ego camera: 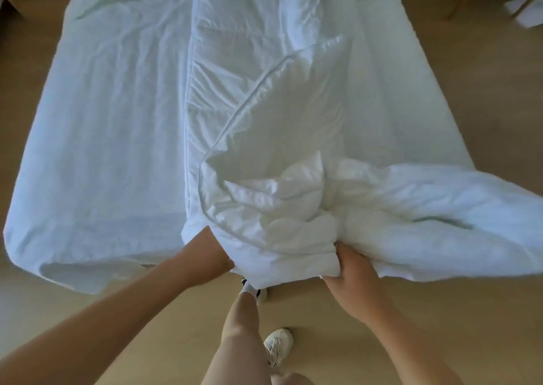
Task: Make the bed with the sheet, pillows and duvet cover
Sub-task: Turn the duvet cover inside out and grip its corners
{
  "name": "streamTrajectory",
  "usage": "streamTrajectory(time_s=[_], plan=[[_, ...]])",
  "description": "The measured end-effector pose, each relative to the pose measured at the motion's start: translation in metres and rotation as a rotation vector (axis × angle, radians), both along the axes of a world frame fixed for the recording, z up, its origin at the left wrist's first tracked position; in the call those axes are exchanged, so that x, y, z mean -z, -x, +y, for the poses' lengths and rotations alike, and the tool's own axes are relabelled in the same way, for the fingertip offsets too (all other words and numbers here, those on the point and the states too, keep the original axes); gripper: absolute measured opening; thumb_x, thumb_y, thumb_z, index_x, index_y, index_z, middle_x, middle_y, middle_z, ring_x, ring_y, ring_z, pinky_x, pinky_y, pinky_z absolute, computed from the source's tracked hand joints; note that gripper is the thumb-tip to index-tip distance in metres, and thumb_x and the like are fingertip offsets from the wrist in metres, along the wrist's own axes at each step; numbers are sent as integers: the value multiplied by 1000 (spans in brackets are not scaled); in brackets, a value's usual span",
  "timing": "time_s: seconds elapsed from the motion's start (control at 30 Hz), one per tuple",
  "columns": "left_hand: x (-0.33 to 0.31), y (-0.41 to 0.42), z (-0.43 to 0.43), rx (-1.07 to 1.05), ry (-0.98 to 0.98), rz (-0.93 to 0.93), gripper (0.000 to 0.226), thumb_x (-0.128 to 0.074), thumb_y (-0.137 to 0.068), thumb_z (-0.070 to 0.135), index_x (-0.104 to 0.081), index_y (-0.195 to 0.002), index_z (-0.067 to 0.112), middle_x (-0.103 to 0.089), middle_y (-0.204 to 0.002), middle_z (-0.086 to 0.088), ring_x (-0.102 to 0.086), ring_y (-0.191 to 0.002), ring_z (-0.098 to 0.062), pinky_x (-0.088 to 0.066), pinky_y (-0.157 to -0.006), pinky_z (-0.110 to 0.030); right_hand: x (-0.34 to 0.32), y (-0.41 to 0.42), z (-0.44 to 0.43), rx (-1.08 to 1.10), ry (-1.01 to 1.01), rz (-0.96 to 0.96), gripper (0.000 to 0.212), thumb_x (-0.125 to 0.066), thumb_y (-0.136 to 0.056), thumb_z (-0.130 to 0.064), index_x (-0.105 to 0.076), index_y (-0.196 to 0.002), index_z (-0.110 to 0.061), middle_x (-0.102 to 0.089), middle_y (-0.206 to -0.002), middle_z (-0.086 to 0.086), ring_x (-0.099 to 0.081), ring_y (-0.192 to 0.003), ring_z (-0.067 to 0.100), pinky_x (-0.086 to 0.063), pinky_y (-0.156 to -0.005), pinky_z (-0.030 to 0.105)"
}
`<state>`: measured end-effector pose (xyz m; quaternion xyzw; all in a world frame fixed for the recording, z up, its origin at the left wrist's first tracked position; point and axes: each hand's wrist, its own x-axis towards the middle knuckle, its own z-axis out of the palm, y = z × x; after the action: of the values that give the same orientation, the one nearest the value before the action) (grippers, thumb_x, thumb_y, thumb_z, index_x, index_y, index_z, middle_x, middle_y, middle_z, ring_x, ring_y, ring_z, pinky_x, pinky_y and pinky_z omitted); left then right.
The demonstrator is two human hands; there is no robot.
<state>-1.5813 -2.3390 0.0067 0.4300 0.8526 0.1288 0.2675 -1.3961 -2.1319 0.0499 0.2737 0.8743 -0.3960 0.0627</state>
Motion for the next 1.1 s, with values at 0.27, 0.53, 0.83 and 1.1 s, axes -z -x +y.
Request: streamTrajectory(time_s=[0.27, 0.53, 0.83, 1.1], plan=[[-94, 36, 48, -849, -681, -693, 58, -52, -67, 60, -50, -119, 36, -55, -124, 9, -51, -114, -13, -34, -94, -37, -32, -12, 3, 451, 336, 247, 71, -54, -68, -61, -28, -133, -49, -34, -134, -14, -36, -125, -2, -31, -99, 15], [-31, -36, 165, -276, 129, -161, 84, -49, -85, 6, -1, -151, 25, -54, -128, -12, -56, -110, -31, -48, -87, -36, 22, 3, -2, 429, 487, 79, 73, -37, -85, -63, -20, -148, -29, -24, -153, -7, -22, -140, 10, -19, -115, 35], [-15, -133, 34, 181, 156, -331, 66, -41, -87, 7, -30, -143, 40, -39, -145, 11, -36, -133, -11, -14, -93, 1, 55, 9, 35, 913, 509, -154, 109, -68, -60, -71, -25, -145, -19, -50, -135, 3, -50, -122, 26, -39, -103, 39], [-83, -66, 59, -166, -309, -327, 54, -59, -68, 60, -55, -118, 38, -53, -105, 12, -55, -92, 2, -41, -83, -17, 9, 25, 28, 656, 149, 50, 46, -49, -84, -9, -46, -130, -14, -60, -116, 11, -54, -109, 36, -40, -97, 45]])
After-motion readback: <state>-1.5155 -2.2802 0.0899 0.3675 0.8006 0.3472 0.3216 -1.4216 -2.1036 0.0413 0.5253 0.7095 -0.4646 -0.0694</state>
